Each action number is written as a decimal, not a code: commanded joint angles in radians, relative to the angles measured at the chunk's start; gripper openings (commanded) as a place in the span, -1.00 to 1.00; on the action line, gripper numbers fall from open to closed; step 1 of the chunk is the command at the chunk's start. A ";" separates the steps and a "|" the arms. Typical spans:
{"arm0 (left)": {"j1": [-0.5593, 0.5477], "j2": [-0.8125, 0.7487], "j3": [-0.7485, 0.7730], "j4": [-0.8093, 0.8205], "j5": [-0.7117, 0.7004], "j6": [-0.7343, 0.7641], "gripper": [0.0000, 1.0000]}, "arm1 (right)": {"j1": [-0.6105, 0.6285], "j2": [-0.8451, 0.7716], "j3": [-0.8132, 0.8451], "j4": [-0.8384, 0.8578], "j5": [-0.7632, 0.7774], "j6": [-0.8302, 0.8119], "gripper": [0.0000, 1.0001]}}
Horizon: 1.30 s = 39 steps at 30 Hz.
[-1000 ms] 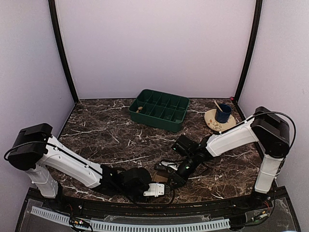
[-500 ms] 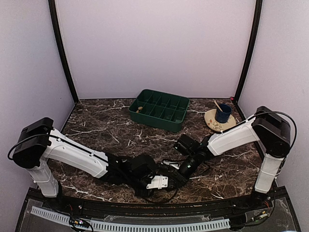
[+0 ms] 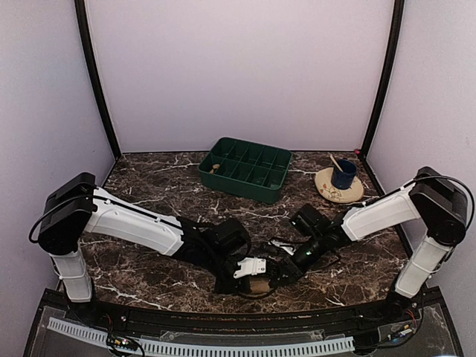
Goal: Roll the socks
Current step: Roll the sock at the center of the board.
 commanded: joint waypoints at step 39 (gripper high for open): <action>0.257 0.404 0.323 -0.523 0.511 -0.013 -1.00 | 0.470 -0.260 0.001 0.011 0.938 -0.051 -0.34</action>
